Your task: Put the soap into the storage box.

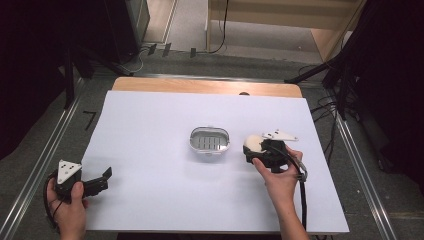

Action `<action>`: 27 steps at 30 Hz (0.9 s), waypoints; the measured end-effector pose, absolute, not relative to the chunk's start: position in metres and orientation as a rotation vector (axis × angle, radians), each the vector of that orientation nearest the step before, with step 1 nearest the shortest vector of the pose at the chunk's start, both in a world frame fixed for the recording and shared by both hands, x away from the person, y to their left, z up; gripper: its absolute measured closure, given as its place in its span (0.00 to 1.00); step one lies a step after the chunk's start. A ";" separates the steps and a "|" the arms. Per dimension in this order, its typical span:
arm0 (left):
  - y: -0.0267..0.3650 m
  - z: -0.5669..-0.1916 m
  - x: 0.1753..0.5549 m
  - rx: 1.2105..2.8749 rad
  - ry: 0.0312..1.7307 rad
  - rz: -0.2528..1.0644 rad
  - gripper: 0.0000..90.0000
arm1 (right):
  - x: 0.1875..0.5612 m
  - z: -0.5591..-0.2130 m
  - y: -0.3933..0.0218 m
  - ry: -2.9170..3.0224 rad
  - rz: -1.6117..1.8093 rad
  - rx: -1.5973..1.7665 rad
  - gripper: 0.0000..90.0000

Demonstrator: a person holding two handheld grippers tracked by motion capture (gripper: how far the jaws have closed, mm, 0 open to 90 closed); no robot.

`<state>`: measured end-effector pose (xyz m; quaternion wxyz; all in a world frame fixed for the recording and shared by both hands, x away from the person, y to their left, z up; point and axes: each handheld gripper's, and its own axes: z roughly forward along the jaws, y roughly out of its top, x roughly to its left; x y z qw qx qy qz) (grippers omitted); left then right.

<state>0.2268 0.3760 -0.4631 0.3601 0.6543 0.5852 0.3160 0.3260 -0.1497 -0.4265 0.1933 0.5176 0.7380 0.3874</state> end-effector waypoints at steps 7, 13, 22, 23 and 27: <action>0.376 -0.463 0.227 1.692 1.510 0.817 0.00 | 0.329 -0.419 -0.142 2.069 1.111 1.442 0.29; 0.376 -0.463 0.227 1.694 1.511 0.816 0.00 | 0.333 -0.417 -0.129 2.084 1.111 1.424 0.29; 0.376 -0.463 0.228 1.696 1.515 0.809 0.00 | 0.338 -0.416 -0.111 2.112 1.129 1.402 0.29; 0.376 -0.463 0.228 1.696 1.514 0.809 0.00 | 0.338 -0.415 -0.109 2.113 1.131 1.399 0.29; 0.376 -0.463 0.228 1.695 1.516 0.806 0.00 | 0.340 -0.414 -0.103 2.126 1.133 1.391 0.29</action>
